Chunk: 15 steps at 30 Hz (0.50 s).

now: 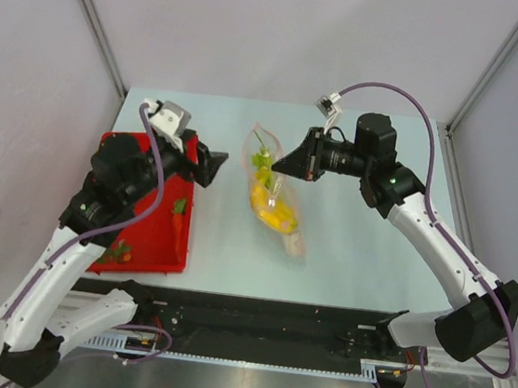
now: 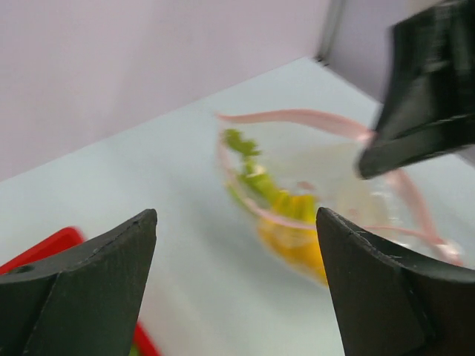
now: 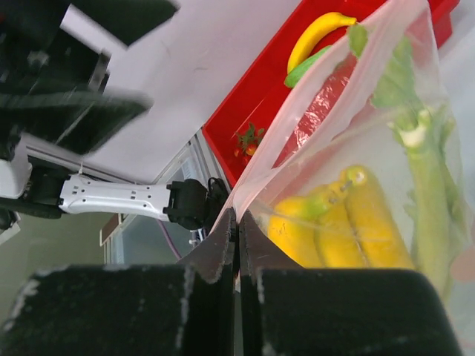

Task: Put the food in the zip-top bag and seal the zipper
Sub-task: Place the fake fruit in the zipper food storage bag, then pick up the fake vegetable from the bin.

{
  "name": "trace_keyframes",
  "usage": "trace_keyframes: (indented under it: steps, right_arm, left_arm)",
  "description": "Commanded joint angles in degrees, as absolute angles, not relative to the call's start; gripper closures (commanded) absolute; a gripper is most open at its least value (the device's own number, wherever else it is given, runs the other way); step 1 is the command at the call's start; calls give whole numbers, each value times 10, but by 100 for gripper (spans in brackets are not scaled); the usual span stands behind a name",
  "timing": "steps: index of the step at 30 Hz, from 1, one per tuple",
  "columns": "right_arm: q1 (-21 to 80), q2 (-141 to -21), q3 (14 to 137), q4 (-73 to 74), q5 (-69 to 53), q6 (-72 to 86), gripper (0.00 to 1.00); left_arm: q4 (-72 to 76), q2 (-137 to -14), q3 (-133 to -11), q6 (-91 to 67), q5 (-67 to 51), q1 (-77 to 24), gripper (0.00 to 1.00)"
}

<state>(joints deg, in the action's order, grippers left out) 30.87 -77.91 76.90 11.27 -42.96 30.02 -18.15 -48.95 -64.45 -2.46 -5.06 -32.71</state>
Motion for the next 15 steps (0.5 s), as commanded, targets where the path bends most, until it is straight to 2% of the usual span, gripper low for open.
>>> trace_keyframes:
  steps: [1,2,7,12,15]
  right_arm:
    - [309,-749,780,88,-448,270,100]
    - [310,-748,784,101,-446,262,100]
    - [306,-752,788,138,-443,234,100]
    - [303,-765,793,160,-442,212,100]
    - [303,-776,796,178,-434,201,100]
  left_arm:
    - [-301,-547,-700,39,-110,-188,6]
    - [-322,-560,-716,54,-129,-160,2]
    - [-423,-614,-723,224,-185,-20,0]
    - [-463,-723,-726,322,-176,94,1]
    - [-486,-821,-739,351,-106,104,0]
